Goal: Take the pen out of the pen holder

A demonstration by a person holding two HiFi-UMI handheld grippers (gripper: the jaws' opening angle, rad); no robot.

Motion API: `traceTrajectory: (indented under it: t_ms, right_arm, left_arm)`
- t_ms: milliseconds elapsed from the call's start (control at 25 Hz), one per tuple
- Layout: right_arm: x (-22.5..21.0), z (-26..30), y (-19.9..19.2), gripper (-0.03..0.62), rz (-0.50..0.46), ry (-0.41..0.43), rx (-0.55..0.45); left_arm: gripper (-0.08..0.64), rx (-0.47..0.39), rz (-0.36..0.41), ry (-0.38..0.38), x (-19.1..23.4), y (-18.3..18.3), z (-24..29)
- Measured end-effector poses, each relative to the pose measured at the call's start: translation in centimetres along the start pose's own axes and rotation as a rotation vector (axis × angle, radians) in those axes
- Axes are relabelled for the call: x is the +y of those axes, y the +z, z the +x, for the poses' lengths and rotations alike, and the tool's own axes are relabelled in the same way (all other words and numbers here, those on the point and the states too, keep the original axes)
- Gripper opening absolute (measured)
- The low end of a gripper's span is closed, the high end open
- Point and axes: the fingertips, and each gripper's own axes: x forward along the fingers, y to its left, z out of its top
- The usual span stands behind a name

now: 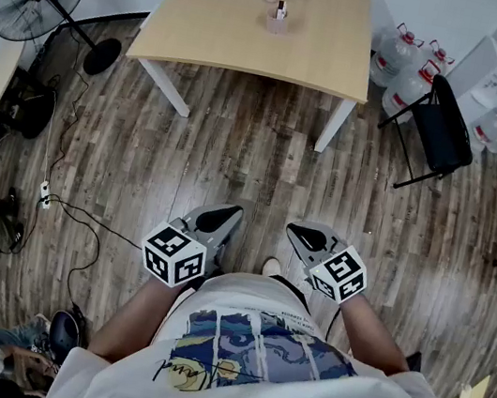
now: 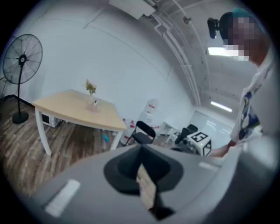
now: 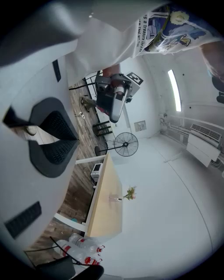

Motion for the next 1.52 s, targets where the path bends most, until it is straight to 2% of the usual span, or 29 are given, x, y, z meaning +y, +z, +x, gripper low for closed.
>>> traceTrajectory:
  t_ms: [160, 560, 680, 840, 1040, 1120, 1160, 1360, 1520]
  right_arm:
    - [2.2, 4.5, 2.3, 0.006, 0.0, -0.016, -0.002]
    - [7.7, 15.2, 8.4, 0.006, 0.003, -0.115, 0.015]
    - [8.4, 17.5, 9.7, 0.006, 0.023, -0.152, 0.017]
    - [8.2, 17.2, 10.4, 0.006, 0.078, -0.199, -0.005]
    - [2.6, 16.0, 10.7, 0.01, 0.121, -0.246, -0.024]
    - [-0.7, 15.9, 11.0, 0.064, 0.13, -0.255, -0.026]
    - [-2.4, 16.0, 11.3, 0.071, 0.135, -0.257, -0.026]
    - [-11.7, 16.5, 14.0, 0.034, 0.144, -0.258, -0.054]
    - [-17.5, 16.7, 16.1, 0.014, 0.098, -0.244, -0.077]
  left_arm:
    - [0.008, -0.04, 0.04, 0.011, 4.3, 1.3, -4.1]
    - [0.008, -0.036, 0.027, -0.051, 14.9, 1.6, -13.7]
    - [0.008, -0.036, 0.025, -0.064, 17.8, 1.7, -14.9]
    - [0.009, -0.014, 0.012, -0.104, 19.2, 1.6, -13.5]
    - [0.055, 0.001, 0.069, -0.142, 19.4, 4.6, -7.4]
    - [0.064, 0.014, 0.082, -0.137, 19.9, 6.2, -4.6]
    - [0.064, 0.022, 0.081, -0.132, 20.2, 7.0, -3.2]
    - [0.063, 0.036, 0.122, -0.114, 22.3, 12.3, 4.1]
    - [0.061, 0.012, 0.135, -0.077, 24.9, 16.8, 9.4]
